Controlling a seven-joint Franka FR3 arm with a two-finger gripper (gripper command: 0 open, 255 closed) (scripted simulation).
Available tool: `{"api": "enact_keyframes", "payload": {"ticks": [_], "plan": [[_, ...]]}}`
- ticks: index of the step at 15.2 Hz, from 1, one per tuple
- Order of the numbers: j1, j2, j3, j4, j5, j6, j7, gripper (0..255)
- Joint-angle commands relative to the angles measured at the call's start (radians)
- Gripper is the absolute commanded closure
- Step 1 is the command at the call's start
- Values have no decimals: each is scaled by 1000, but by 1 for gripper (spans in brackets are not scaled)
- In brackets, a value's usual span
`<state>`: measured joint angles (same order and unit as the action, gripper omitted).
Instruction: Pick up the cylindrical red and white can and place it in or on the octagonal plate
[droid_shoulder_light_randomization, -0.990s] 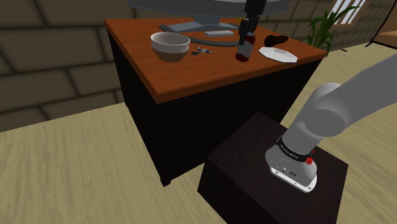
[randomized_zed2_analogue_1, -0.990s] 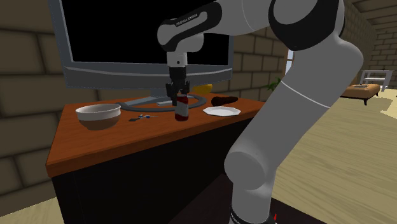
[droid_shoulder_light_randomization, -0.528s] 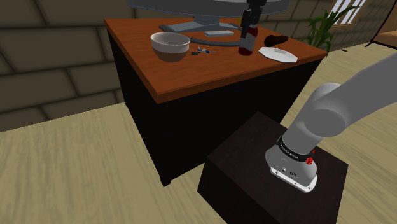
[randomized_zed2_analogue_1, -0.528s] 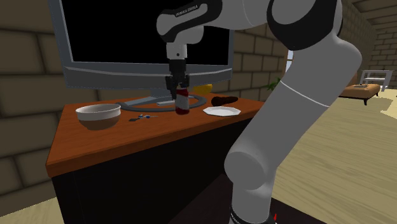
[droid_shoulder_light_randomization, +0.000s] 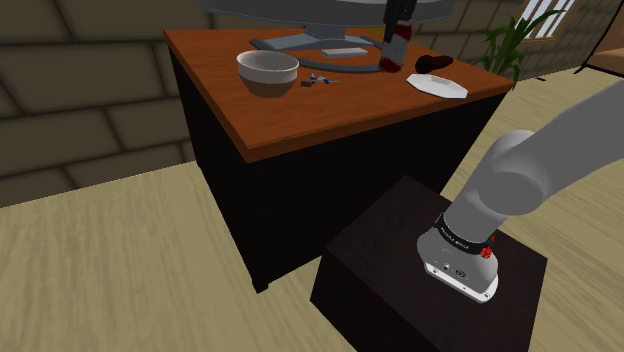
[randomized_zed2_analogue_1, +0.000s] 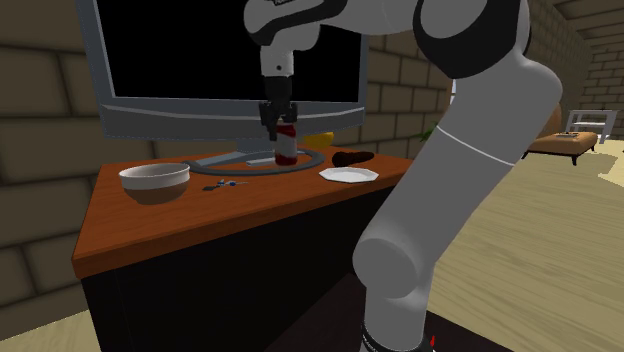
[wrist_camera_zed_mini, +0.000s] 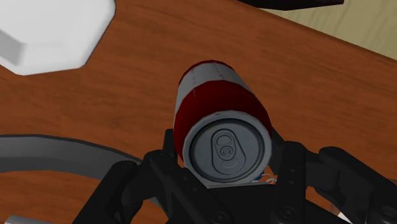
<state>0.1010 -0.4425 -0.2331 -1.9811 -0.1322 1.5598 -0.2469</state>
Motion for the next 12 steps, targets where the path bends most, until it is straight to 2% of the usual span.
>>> {"api": "enact_keyframes", "payload": {"ticks": [1,2,12], "plan": [[1,5,1,31,1,-26,-3,255],[1,5,1,32,1,-27,-3,255],[-72,-29,-170,68,-77,-66,-241,255]]}}
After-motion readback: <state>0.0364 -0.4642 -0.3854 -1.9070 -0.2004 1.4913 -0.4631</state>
